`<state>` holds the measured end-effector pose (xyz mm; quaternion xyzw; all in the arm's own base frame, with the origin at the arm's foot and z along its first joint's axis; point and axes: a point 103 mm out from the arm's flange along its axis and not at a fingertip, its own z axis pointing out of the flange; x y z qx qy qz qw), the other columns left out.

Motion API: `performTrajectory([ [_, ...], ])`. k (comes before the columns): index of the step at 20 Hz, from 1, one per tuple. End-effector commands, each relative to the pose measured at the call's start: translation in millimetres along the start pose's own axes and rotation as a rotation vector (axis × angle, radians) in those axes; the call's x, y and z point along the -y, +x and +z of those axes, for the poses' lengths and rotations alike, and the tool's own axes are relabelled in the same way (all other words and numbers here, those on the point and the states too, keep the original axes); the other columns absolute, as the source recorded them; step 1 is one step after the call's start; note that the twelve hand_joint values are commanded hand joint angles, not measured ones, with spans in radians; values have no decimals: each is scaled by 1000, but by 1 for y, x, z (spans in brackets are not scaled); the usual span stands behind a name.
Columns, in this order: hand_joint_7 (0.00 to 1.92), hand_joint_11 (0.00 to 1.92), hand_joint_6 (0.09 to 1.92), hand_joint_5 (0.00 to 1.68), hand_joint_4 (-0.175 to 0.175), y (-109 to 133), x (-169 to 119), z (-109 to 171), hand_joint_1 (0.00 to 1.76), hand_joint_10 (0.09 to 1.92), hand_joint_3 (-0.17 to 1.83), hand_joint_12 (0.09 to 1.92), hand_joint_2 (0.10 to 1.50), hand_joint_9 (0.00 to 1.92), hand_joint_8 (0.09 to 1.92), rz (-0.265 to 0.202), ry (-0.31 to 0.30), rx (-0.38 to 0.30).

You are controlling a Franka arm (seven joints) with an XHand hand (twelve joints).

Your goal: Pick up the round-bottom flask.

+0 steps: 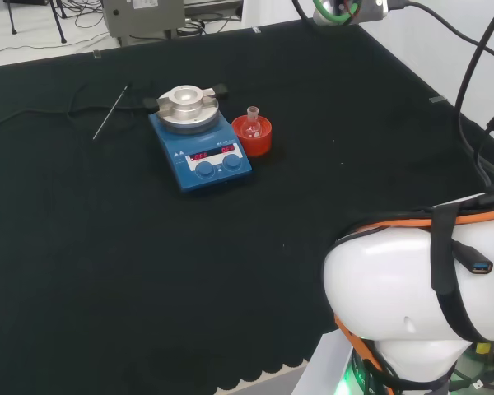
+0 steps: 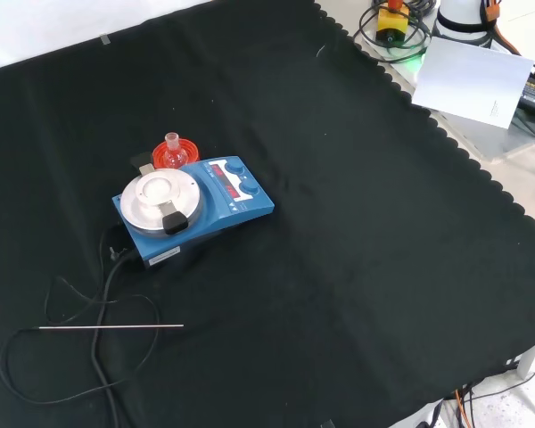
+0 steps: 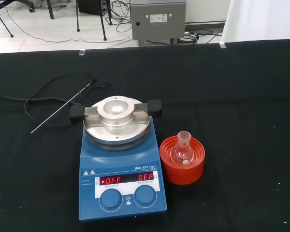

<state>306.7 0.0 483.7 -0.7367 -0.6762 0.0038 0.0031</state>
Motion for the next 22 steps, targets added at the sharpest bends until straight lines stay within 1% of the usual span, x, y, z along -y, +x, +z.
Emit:
performTrajectory([
  [1, 144, 0, 87, 299, -19, 0, 0, 0, 90, 594, 273, 1123, 1266, 211, 464, 2, -10, 12],
  [3, 135, 0, 87, 290, -20, -1, -1, 1, 54, 595, 280, 1122, 1288, 202, 463, 3, -8, 13],
  [7, 134, 0, 87, 287, -20, -2, -1, 2, 43, 599, 278, 1122, 1295, 201, 464, 8, -4, 12],
  [12, 143, 0, 87, 287, -20, -4, -8, 13, 66, 617, 257, 1133, 1289, 202, 479, 34, -1, 5],
  [16, 172, 0, 87, 309, -25, -12, -21, 25, 211, 647, 216, 1165, 1232, 237, 506, 72, -14, -34],
  [19, 203, 0, 87, 338, -33, -19, -35, 37, 335, 668, 194, 1214, 1184, 274, 533, 92, -24, -32],
  [22, 231, 0, 87, 365, -38, -29, -55, 55, 414, 682, 184, 1258, 1150, 310, 558, 112, -18, -46],
])
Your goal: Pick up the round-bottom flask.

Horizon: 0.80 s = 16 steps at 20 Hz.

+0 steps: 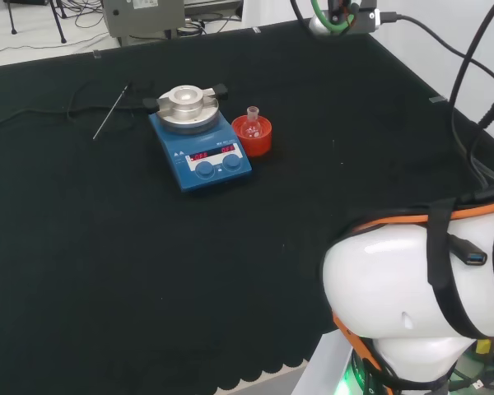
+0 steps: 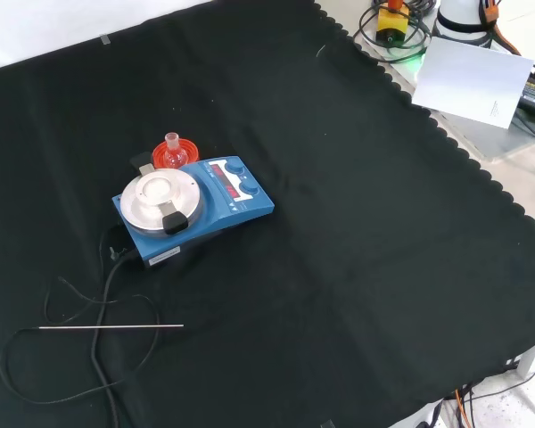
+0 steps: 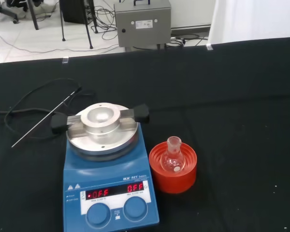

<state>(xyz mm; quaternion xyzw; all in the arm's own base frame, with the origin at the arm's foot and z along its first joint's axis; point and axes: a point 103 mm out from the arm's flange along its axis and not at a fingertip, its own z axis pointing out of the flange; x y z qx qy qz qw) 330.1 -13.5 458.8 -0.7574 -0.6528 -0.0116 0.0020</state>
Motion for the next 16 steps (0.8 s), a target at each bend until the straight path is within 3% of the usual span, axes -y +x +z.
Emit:
performTrajectory([
  [1, 238, 0, 87, 374, -40, -19, -40, 38, 429, 685, 185, 1275, 1143, 321, 566, 56, 13, -24],
  [10, 251, 0, 87, 420, -51, -43, -121, 104, 493, 693, 196, 1333, 1102, 364, 597, 88, 67, -90],
  [16, 249, 0, 87, 429, -54, -64, -147, 152, 533, 693, 203, 1340, 1059, 371, 609, 120, 94, -149],
])
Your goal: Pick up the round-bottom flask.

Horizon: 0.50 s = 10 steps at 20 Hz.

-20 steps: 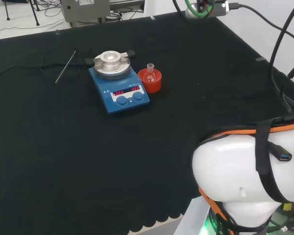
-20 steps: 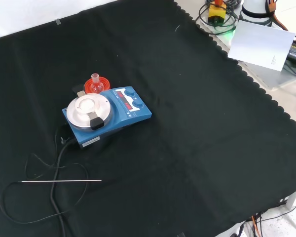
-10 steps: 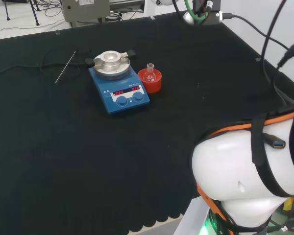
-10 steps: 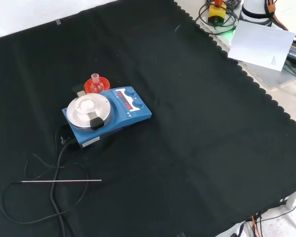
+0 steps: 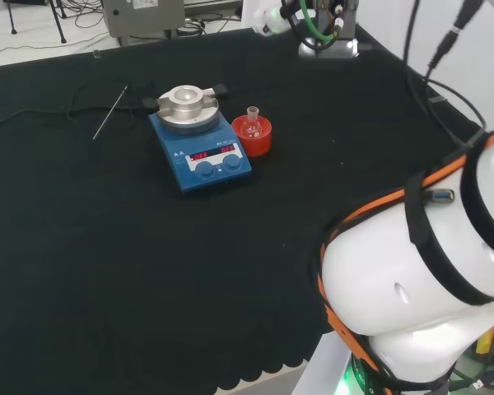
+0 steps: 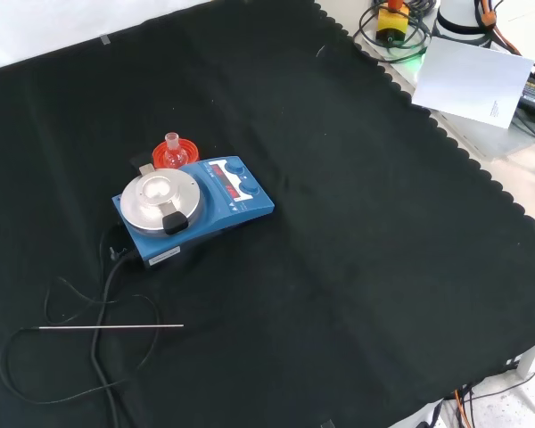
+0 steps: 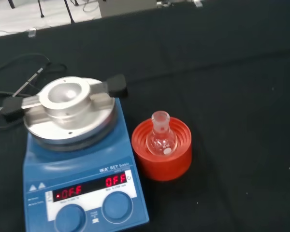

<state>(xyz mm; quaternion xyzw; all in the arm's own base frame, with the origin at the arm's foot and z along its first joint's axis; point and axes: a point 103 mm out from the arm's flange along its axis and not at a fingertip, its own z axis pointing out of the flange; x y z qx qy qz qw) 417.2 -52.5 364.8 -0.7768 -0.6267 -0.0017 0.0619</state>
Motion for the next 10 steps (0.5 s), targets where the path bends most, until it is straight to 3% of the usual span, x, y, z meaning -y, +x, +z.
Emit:
performTrajectory([
  [1, 248, 0, 87, 430, -54, -37, -68, 57, 547, 693, 201, 1342, 1043, 372, 611, 51, -6, -100],
  [10, 261, 22, 87, 478, -53, -35, -95, 127, 665, 692, 200, 1370, 899, 417, 630, 39, 35, -143],
])
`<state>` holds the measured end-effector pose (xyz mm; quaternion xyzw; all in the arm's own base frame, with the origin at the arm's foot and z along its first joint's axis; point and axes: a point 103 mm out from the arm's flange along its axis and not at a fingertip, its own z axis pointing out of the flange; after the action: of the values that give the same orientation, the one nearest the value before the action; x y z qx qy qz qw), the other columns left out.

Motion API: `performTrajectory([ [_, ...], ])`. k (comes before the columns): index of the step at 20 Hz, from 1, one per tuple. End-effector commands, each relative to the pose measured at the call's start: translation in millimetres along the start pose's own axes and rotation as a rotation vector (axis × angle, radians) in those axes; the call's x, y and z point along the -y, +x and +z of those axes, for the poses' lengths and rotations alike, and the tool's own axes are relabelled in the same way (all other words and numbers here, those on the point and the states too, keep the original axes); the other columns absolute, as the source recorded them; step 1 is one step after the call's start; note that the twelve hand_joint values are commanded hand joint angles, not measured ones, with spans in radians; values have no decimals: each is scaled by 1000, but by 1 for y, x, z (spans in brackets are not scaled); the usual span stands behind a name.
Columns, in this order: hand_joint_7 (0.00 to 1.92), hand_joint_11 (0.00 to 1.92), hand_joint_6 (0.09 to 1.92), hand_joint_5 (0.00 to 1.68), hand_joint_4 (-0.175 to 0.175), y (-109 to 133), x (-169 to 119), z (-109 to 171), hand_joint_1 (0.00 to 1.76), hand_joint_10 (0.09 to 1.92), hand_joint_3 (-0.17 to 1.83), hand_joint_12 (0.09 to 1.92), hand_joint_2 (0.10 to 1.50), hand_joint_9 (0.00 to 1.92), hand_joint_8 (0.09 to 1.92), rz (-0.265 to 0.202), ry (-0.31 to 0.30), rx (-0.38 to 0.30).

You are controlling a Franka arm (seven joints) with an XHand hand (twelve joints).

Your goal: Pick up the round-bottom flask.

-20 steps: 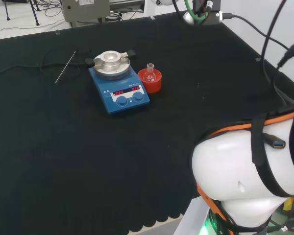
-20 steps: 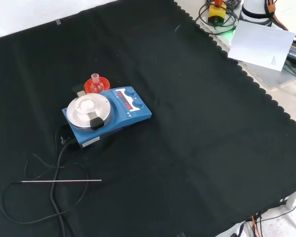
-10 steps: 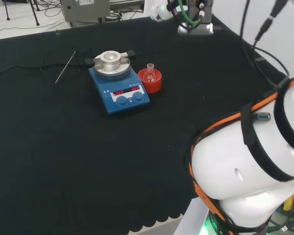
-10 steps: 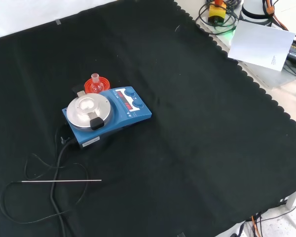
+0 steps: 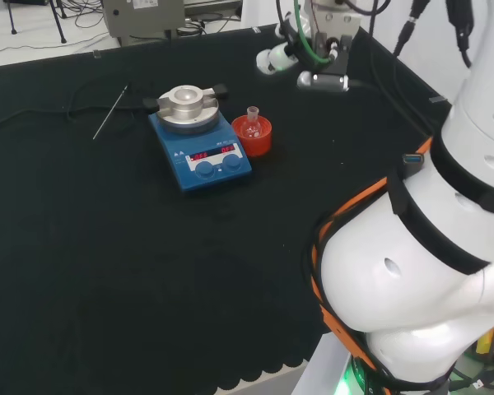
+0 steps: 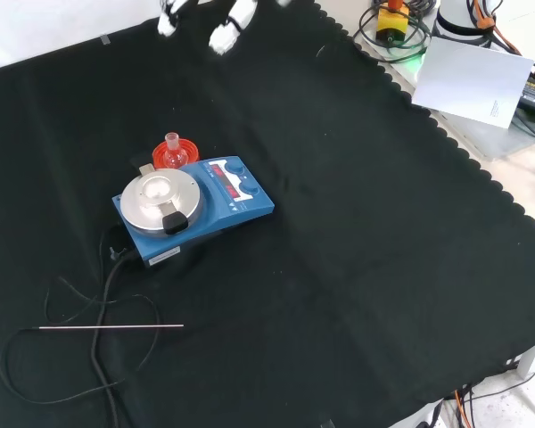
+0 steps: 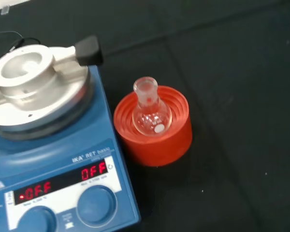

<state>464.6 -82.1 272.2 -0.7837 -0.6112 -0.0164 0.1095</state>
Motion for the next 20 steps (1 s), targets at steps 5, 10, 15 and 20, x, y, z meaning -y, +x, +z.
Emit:
performTrajectory([
  [5, 263, 26, 87, 496, -54, -9, -46, 68, 684, 689, 205, 1367, 869, 423, 633, -6, -4, -80],
  [10, 273, 25, 87, 529, -52, -4, -54, 93, 703, 686, 210, 1363, 837, 431, 637, -16, 10, -94],
  [15, 277, 24, 87, 548, -50, 0, -61, 112, 714, 683, 219, 1361, 817, 438, 638, -32, 14, -74],
  [20, 280, 18, 87, 555, -49, 3, -66, 128, 715, 673, 252, 1361, 790, 443, 635, -36, 22, -70],
])
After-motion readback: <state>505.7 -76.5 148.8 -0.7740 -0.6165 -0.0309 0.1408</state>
